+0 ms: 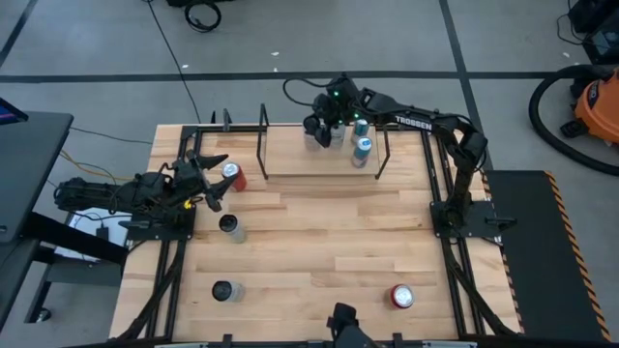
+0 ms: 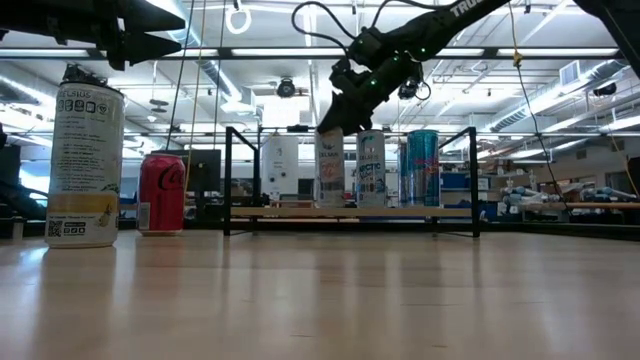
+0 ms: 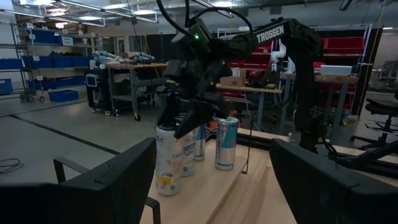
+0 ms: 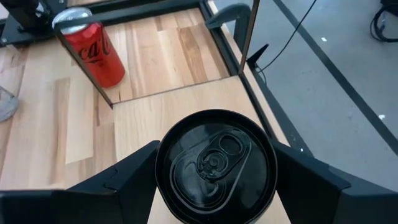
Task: Place canned beverage on shelf
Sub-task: Put the bottom center black soda can on the shelf aligned with the other black soda can, then put the top red soda can on the shelf aligned with the other black soda can
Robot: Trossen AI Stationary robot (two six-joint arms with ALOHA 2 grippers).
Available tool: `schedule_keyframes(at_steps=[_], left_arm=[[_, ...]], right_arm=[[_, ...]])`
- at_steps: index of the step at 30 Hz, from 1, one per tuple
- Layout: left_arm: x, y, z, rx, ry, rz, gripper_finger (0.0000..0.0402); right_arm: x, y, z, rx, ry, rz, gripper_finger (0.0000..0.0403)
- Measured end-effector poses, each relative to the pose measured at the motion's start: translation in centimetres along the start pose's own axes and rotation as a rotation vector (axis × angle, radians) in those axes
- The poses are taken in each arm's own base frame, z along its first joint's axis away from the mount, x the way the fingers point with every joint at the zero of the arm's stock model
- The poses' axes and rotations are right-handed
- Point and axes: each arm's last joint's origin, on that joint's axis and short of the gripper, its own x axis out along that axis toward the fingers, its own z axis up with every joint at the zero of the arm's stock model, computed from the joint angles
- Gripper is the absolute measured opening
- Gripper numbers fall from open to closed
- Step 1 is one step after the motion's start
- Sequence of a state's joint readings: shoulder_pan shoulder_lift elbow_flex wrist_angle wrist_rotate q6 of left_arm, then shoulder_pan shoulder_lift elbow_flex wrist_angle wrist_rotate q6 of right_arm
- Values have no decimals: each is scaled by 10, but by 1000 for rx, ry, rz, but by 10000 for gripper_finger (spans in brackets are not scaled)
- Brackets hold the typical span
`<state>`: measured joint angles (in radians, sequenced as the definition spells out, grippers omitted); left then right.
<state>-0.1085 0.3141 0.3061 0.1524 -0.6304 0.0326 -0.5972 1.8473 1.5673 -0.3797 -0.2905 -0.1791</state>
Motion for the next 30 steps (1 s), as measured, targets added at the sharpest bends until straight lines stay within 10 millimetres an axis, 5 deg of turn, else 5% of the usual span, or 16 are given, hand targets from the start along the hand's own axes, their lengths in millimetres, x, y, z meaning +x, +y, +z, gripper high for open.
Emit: schedule_keyframes(at_steps=[30], left_arm=[[0,0,0,0,1,0,316]], right_arm=[[-2,-2,12,-38,-118,-13,312]])
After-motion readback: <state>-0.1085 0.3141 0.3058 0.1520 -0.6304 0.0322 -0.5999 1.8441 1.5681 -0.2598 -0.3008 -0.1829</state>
